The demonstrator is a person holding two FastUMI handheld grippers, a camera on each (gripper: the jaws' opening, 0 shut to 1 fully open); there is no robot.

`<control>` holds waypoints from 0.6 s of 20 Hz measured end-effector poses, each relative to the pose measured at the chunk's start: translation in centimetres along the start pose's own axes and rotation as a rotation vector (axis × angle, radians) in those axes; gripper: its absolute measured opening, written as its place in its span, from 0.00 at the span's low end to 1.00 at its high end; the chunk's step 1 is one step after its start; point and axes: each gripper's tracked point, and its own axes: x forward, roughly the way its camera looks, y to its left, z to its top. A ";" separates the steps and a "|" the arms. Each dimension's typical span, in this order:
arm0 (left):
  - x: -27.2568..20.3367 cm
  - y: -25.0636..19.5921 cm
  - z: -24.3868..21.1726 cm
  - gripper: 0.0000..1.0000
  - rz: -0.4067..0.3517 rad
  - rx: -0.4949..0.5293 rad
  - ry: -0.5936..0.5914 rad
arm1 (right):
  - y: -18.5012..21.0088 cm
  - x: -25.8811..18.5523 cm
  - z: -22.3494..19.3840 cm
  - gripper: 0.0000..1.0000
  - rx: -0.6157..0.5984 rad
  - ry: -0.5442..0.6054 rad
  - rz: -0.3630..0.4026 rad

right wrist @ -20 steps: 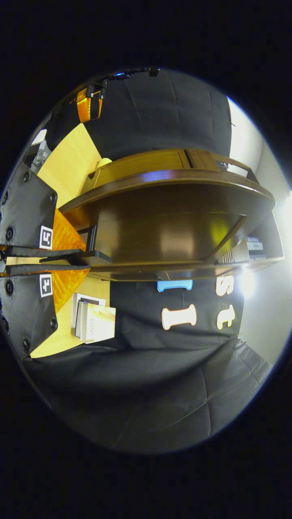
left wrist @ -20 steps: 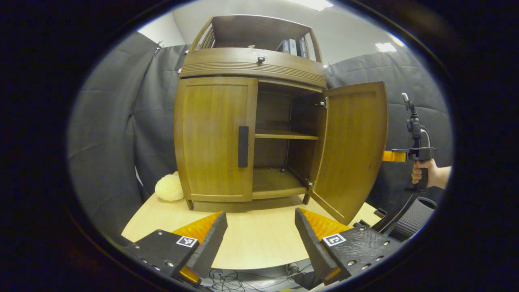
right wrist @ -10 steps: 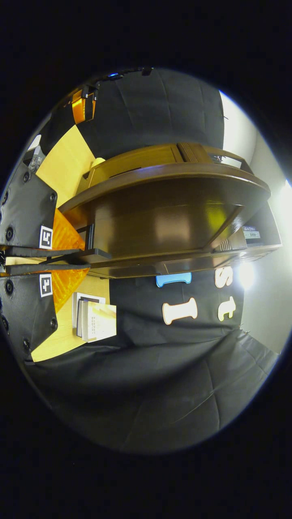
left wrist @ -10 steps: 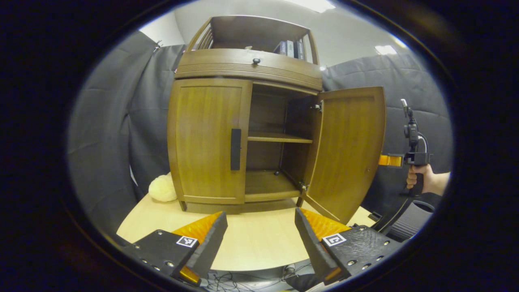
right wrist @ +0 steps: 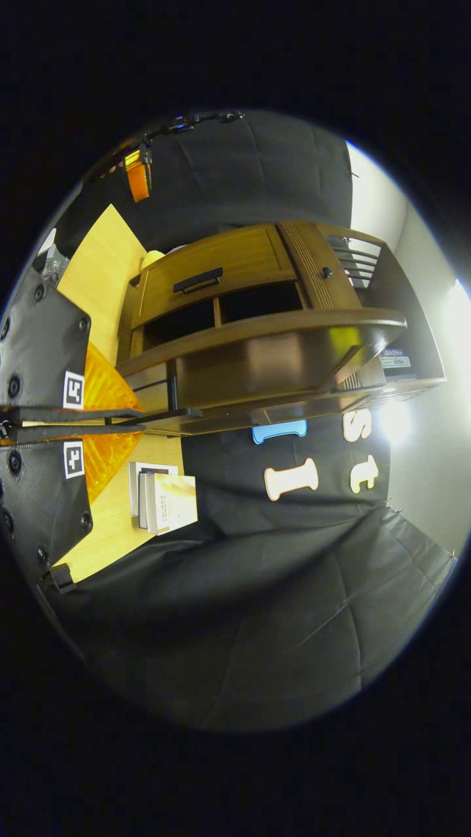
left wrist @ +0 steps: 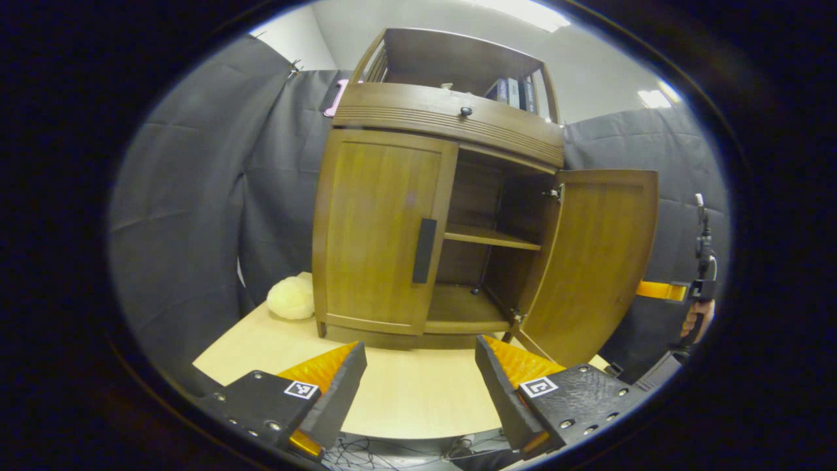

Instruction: Open the right door of the double-door shoe cabinet with the right hand, and open the left door with the left hand.

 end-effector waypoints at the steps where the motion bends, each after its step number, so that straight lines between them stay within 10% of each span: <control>1: 0.2 0.3 0.1 0.96 0.007 0.016 -0.002 | 0.4 -0.7 -0.3 0.02 -0.011 0.009 0.004; 12: 6.1 0.2 3.2 0.96 0.004 0.089 -0.049 | 9.2 -3.4 -2.0 0.02 0.058 0.011 0.054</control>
